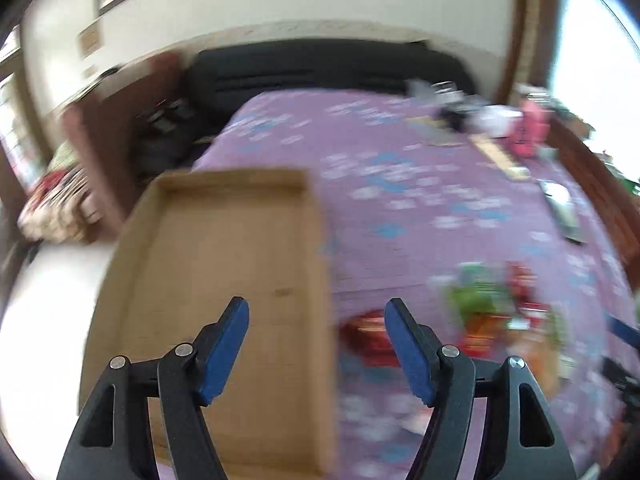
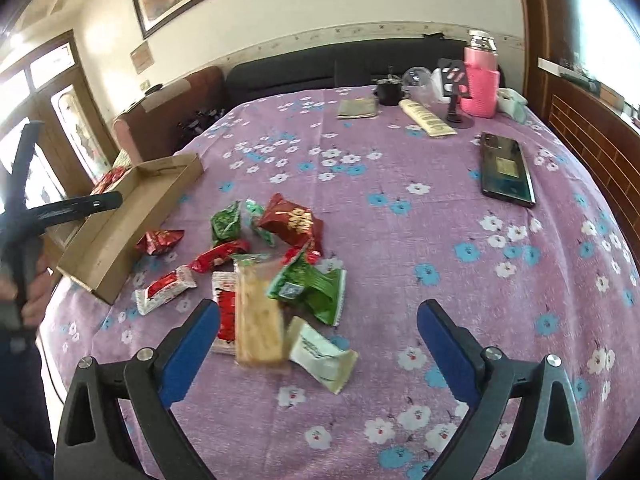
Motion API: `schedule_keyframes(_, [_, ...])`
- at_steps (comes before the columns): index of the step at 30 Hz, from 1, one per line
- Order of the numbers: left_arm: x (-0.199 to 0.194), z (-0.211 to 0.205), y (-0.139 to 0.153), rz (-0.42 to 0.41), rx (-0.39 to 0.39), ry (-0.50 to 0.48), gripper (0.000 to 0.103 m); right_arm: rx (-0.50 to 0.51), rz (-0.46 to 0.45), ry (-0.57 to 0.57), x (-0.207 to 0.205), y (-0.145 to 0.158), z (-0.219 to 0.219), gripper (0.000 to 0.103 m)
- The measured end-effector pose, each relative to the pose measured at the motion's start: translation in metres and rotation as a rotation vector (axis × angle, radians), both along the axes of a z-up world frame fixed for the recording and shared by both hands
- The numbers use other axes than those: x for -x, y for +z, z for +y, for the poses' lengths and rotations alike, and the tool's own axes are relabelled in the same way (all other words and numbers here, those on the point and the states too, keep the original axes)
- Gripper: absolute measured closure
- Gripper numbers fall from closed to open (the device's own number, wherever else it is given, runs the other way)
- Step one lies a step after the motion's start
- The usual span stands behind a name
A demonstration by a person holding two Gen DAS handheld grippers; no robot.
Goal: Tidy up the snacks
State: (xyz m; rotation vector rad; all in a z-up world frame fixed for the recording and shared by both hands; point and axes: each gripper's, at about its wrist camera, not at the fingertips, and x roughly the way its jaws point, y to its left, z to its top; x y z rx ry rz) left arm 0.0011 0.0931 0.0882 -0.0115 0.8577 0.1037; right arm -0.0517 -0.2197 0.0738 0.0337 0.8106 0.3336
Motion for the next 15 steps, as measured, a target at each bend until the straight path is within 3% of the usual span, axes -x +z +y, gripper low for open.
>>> schedule_keyframes(2, [-0.005, 0.021, -0.014, 0.033, -0.003, 0.056, 0.029, -0.002, 0.015, 0.016, -0.002, 0.001, 0.008, 0.006])
schedule_keyframes(4, [-0.009, 0.037, -0.029, 0.071, -0.038, 0.124, 0.029, -0.002, 0.044, 0.044, -0.01, 0.002, 0.02, 0.017])
schedule_keyframes(6, [-0.008, 0.042, -0.039, 0.091, -0.046, 0.134, 0.029, 0.01, 0.074, 0.073, -0.018, 0.005, 0.036, 0.027])
schedule_keyframes(9, [0.003, 0.041, -0.035, 0.065, -0.03, 0.147, 0.029, -0.042, 0.142, 0.138, -0.035, 0.009, 0.062, 0.029])
schedule_keyframes(12, [0.008, 0.026, -0.031, 0.044, -0.099, 0.13, 0.029, -0.125, 0.224, 0.185, -0.057, 0.009, 0.091, 0.028])
schedule_keyframes(15, [-0.001, 0.029, -0.036, 0.065, -0.116, 0.121, 0.029, -0.159, 0.297, 0.213, -0.08, 0.0, 0.125, 0.028])
